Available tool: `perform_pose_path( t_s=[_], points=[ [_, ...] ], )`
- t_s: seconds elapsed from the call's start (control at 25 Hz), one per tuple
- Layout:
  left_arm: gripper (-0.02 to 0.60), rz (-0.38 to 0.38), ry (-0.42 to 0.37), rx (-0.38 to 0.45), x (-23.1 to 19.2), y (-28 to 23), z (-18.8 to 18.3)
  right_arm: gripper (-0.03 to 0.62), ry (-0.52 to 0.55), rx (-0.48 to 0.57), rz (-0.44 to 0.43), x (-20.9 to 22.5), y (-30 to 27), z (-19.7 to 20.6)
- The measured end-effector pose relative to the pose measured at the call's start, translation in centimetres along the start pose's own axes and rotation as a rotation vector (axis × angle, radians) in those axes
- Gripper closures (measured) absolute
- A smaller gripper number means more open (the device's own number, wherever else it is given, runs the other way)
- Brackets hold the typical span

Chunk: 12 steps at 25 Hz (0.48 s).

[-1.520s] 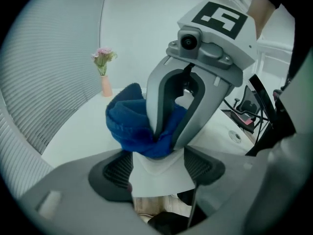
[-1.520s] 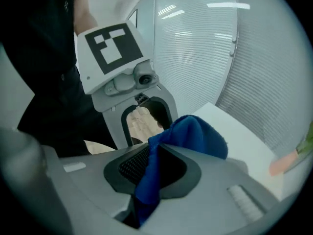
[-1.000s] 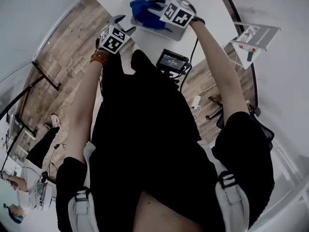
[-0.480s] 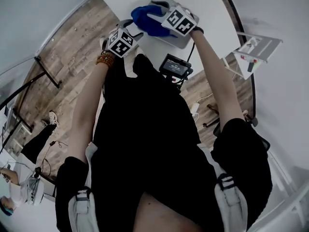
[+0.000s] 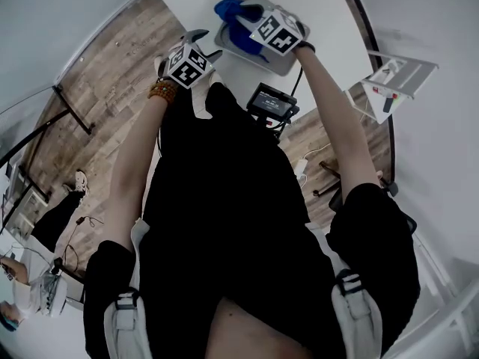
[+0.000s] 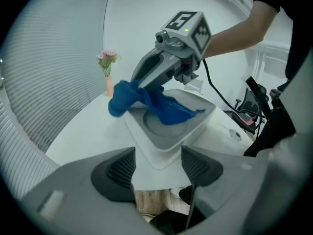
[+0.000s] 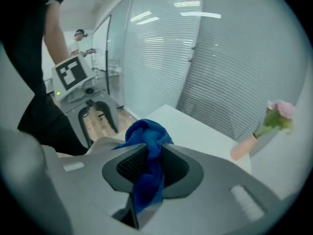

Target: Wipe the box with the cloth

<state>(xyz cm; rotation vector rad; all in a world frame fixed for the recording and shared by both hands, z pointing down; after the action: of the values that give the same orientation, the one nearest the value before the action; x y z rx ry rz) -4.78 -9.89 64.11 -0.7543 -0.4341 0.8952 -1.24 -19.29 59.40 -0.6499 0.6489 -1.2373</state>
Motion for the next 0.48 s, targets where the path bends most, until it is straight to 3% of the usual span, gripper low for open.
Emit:
perform_pose_path(
  t_s=[0.08, 0.2, 0.28, 0.48],
  points=[
    [0.271, 0.0, -0.013, 0.003, -0.1, -0.2, -0.4, 0.488, -0.07, -0.014, 0.101, 4.5, 1.4, 1.3],
    [0.271, 0.008, -0.037, -0.009, -0.1, -0.4, -0.6, 0.488, -0.038, -0.1, 0.185, 8.1, 1.7, 3.8],
    [0.271, 0.009, -0.041, -0.019, 0.1, -0.5, -0.4, 0.487, 0.016, -0.136, 0.18, 7.7, 0.7, 4.9],
    [0.271, 0.018, -0.06, -0.025, 0.3, -0.7, -0.8, 0.505, 0.053, -0.095, 0.133, 4.6, -0.2, 4.6]
  ],
)
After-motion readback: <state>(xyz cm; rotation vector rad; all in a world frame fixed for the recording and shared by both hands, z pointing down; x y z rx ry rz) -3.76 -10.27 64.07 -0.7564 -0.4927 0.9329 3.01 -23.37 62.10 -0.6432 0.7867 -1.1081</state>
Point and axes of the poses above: the fingertips, and each gripper's own axes: y backward along the fingers, x to its right, z out of its underside, the point moved 1 cm from there along y, backward along the fingers, and after that the axes turned 6 degrees about -y, right-handed, at the moved point
